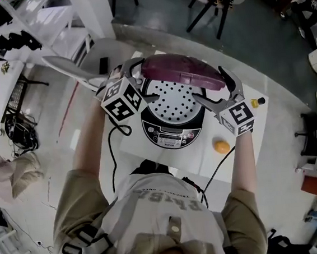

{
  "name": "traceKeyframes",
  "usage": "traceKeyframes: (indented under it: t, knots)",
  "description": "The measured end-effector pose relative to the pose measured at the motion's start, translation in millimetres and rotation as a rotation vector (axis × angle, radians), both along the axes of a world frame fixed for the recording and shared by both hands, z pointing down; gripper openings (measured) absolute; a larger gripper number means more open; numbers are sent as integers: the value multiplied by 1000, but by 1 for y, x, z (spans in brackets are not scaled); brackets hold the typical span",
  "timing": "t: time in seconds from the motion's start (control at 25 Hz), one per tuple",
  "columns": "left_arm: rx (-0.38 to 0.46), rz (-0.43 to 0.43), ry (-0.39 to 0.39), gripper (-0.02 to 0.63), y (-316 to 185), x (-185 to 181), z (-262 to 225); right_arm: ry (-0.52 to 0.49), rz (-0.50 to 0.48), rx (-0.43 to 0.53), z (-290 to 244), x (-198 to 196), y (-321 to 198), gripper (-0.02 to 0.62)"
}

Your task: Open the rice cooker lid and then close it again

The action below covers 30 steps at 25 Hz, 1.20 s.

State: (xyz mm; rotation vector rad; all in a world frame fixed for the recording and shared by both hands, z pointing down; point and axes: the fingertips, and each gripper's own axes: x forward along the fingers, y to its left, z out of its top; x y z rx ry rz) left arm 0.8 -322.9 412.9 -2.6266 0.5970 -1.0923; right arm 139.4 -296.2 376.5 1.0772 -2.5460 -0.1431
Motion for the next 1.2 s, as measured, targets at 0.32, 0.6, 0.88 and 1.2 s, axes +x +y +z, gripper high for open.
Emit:
traceKeyframes:
  t: [0.32,0.6,0.88,1.2]
  knots:
    - [-26,-6,-30,550,22,-3,15,32,-42,-31,16,-3,23,505]
    - [-50,3,-57,551,37,-7,28,46,-71,-65,28,-7,38,505]
    - [-73,12,-82,560,50,-10,40,52,-90,-92,39,-11,50,505]
    - [-105,35,-123,563,65,-13,56,89,-127,-135,56,-16,63,506]
